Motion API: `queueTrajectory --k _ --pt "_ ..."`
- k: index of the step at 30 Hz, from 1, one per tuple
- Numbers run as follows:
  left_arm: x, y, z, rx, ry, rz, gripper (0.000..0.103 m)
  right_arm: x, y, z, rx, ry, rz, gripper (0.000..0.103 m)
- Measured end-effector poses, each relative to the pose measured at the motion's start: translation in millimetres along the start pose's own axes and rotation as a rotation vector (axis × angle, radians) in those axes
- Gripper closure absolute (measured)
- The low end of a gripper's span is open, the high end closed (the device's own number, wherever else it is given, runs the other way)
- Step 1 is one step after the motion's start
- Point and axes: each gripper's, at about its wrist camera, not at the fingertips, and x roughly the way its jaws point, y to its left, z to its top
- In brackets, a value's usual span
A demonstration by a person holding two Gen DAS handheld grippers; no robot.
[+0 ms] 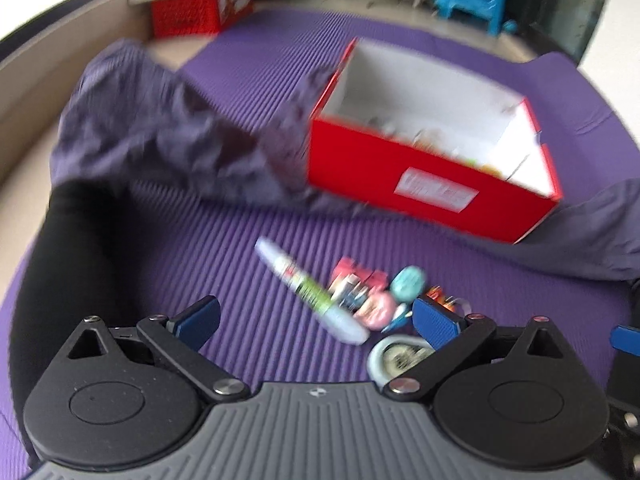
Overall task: Organize rigid objects
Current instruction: 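Move both open tools down toward the remaining small items, then grasp the white marker with the left tool while the right tool grasps the tape roller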
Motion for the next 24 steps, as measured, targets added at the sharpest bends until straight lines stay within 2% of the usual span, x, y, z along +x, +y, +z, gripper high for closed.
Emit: queueTrajectory --k 5,12,24 --pt "34.1 15.3 -7.1 -0.05 0.076 0.048 0.0 20.4 8.5 -12.1 -0.065 0.053 0.031 0.0" --pt "73.0 17.2 -7.9 -0.05 0.141 0.095 0.0 47.6 12.7 -20.2 -0.09 0.118 0.03 0.001" --pt "99.3 11.0 2.7 -0.061 0.161 0.083 0.0 93.8 20.3 -22.6 -0.177 0.192 0.035 0.004"
